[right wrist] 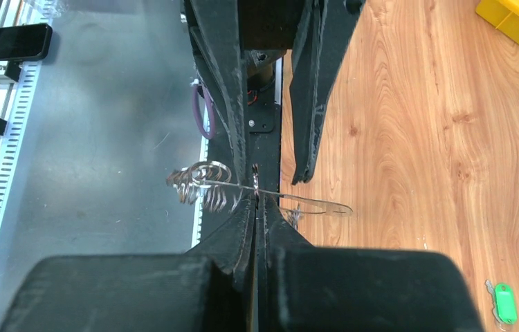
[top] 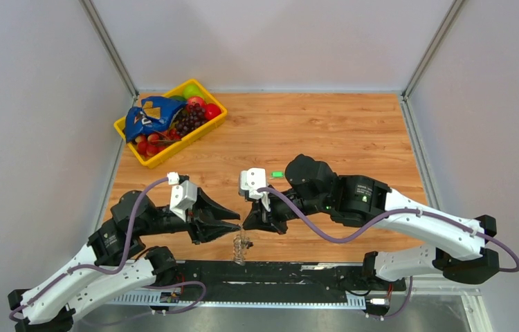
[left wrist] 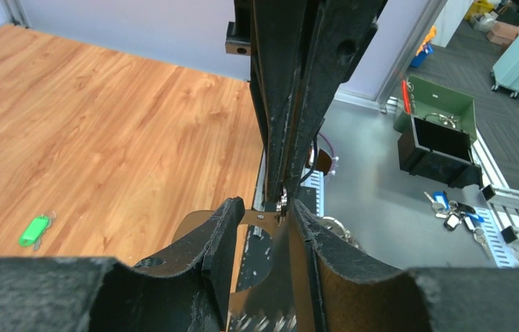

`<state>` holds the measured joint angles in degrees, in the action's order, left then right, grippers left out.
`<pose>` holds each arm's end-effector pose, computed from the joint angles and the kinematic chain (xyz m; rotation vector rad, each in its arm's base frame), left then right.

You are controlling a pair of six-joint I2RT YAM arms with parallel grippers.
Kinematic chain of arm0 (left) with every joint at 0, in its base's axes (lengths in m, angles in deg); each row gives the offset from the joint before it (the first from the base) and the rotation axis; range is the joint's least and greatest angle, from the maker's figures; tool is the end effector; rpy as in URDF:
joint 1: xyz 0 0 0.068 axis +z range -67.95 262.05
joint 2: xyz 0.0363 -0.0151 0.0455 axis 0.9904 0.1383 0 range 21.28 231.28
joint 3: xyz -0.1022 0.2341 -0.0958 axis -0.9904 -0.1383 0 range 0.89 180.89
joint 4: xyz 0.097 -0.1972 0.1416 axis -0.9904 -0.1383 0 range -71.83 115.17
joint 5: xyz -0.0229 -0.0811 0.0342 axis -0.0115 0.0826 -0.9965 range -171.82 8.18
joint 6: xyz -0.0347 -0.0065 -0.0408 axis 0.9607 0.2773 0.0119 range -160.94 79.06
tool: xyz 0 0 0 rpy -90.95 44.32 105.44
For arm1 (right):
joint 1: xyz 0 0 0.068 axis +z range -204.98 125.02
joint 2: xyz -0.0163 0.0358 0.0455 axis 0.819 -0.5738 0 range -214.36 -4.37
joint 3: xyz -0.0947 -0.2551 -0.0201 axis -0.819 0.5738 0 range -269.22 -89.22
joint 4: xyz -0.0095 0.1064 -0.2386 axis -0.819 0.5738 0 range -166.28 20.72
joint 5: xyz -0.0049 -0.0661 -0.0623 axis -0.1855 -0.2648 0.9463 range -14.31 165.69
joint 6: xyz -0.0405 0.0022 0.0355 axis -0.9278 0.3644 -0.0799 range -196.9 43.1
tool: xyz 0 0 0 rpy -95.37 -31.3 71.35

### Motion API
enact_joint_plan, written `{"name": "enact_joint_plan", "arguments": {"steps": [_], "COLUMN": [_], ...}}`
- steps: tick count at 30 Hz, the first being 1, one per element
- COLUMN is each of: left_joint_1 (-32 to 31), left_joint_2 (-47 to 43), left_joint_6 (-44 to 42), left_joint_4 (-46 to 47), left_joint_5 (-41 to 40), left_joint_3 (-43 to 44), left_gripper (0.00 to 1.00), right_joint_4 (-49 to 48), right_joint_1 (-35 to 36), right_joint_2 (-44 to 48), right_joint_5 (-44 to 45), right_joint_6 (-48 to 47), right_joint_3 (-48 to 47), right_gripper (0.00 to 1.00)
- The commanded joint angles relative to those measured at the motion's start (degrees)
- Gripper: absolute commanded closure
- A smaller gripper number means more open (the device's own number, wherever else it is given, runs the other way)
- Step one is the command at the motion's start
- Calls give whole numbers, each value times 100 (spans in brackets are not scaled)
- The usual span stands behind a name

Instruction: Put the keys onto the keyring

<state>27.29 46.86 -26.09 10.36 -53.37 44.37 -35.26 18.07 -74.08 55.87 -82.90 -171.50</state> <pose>0.0447 -0.0929 0.3655 0.9636 1.3796 -1.3177 0.0611 0.2417 0.4218 -1.5800 1.5546 1.0462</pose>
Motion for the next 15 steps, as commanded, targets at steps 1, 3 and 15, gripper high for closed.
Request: {"name": "enact_joint_plan", "arguments": {"steps": [1, 3, 15], "left_joint_1": [-20, -23, -17], "left_joint_2": [130, 149, 240], "left_joint_6": [-207, -237, -390], "left_joint_4": [-178, -209, -461], "left_joint_5": [169, 181, 248], "left_joint_3": [244, 271, 465], "left_gripper": [59, 59, 60], "right_joint_4": [-36, 23, 387], "right_joint_1": [16, 16, 16], "right_joint_2": [-54, -97, -331], "right_joint_5": [-128, -151, -110], "right_joint_6": [150, 173, 185], "right_joint_3": [-367, -414, -618], "right_gripper": [100, 100, 100]}}
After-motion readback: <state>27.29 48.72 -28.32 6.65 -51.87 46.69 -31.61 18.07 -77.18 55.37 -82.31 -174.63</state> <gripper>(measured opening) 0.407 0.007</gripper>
